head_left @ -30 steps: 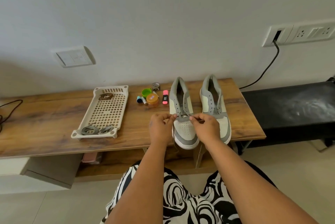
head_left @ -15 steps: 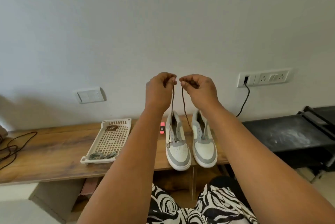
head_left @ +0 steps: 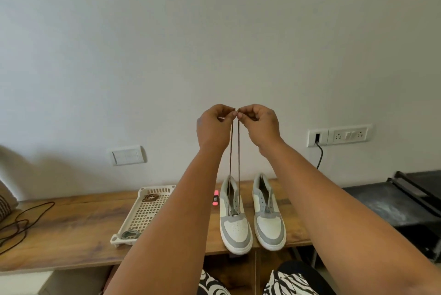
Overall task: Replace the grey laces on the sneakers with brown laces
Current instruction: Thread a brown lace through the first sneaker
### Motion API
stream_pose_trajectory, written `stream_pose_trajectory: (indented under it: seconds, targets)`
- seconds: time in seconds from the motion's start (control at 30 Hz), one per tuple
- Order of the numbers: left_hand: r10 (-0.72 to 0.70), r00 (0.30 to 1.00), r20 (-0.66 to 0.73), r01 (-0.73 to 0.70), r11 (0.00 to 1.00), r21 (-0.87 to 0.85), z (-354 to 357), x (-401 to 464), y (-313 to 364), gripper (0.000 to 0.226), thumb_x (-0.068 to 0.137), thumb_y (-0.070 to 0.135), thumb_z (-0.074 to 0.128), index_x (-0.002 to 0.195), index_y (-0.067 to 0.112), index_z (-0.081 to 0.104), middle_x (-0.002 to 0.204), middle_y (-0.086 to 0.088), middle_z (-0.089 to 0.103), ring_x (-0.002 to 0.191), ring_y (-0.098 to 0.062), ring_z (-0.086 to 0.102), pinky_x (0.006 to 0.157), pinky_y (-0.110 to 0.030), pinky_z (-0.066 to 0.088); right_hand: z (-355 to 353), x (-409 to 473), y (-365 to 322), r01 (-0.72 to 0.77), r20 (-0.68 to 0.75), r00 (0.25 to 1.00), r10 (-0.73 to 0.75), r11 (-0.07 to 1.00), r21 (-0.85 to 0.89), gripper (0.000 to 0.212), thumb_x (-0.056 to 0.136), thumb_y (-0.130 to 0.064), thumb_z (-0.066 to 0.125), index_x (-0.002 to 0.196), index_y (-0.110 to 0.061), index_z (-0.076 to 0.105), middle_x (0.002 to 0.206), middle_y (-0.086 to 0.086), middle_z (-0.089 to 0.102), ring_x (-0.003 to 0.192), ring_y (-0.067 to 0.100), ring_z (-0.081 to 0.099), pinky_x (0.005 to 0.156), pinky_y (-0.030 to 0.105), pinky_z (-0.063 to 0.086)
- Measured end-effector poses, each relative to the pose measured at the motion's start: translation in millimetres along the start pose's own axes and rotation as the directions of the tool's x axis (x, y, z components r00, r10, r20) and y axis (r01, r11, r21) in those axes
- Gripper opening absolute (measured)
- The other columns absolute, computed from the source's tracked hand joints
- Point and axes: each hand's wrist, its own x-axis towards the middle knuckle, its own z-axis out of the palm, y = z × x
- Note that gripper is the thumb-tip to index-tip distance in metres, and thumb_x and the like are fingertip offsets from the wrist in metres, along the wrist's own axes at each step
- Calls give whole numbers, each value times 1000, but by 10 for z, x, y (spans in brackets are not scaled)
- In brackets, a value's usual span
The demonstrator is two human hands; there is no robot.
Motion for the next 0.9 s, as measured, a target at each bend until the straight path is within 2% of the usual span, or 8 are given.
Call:
stream_pose_trajectory:
  seconds: [0.13,0.23,0.53,0.6,0.7,0.77,0.83,0.9]
  targets:
    - [-76,997,14,77,989,-128,19,-15,3,3,89,25,73,90,22,73,84,7,72,82,-7,66,76,-24,53,-7,15,-19,-10,6,1000,10,1000,18,6,89,-13,71,94,-15,71,90,0,73,85,9,67,79,20,52]
    - [-121,992,39,126,972,-196,46,-28,20,3,89,23,72,91,20,73,81,5,71,79,-10,66,75,-27,53,-23,25,-31,-16,12,1000,16,1000,18,6,89,-12,70,96,-13,71,90,0,72,83,8,67,77,18,51]
    - [-144,989,34,147,969,-197,2,-7,4,7,90,25,71,94,19,73,88,4,73,87,-12,68,79,-28,55,-36,21,-42,9,42,999,-8,1000,-15,3,91,-15,69,93,-18,69,90,-3,70,86,9,65,77,17,50]
    - [-154,987,35,158,970,-187,-11,-40,-63,8,91,24,70,94,18,72,88,3,72,87,-13,67,78,-28,54,-28,2,15,-8,52,999,9,1000,-10,3,93,-17,66,93,-19,67,92,-5,68,86,9,63,78,23,52]
    - [-181,983,24,183,971,-153,-23,-151,-300,6,91,24,69,93,19,71,86,3,71,80,-11,64,71,-25,50,-7,-102,168,-118,102,989,111,990,76,5,98,-18,58,96,-20,62,98,-1,64,89,14,65,82,33,57]
    - [-219,976,17,220,972,-78,-13,-284,-580,6,91,24,68,96,20,69,86,4,70,79,-10,63,70,-25,49,20,-222,354,-201,117,975,188,973,113,5,100,-16,54,99,-17,59,94,3,65,82,14,66,76,31,58]
    - [-273,962,20,273,962,10,27,-474,-951,6,91,23,66,97,22,67,87,5,69,80,-11,63,73,-28,51,47,-365,658,-272,98,960,263,958,92,6,100,-13,54,99,-14,60,87,3,64,72,12,62,70,28,56]
    - [-357,933,44,351,930,106,90,-704,-1359,8,91,22,64,99,22,65,90,4,69,79,-11,63,74,-31,54,74,-528,1051,-348,95,934,343,937,35,8,98,-12,57,95,-15,65,83,2,64,70,13,59,70,29,54]
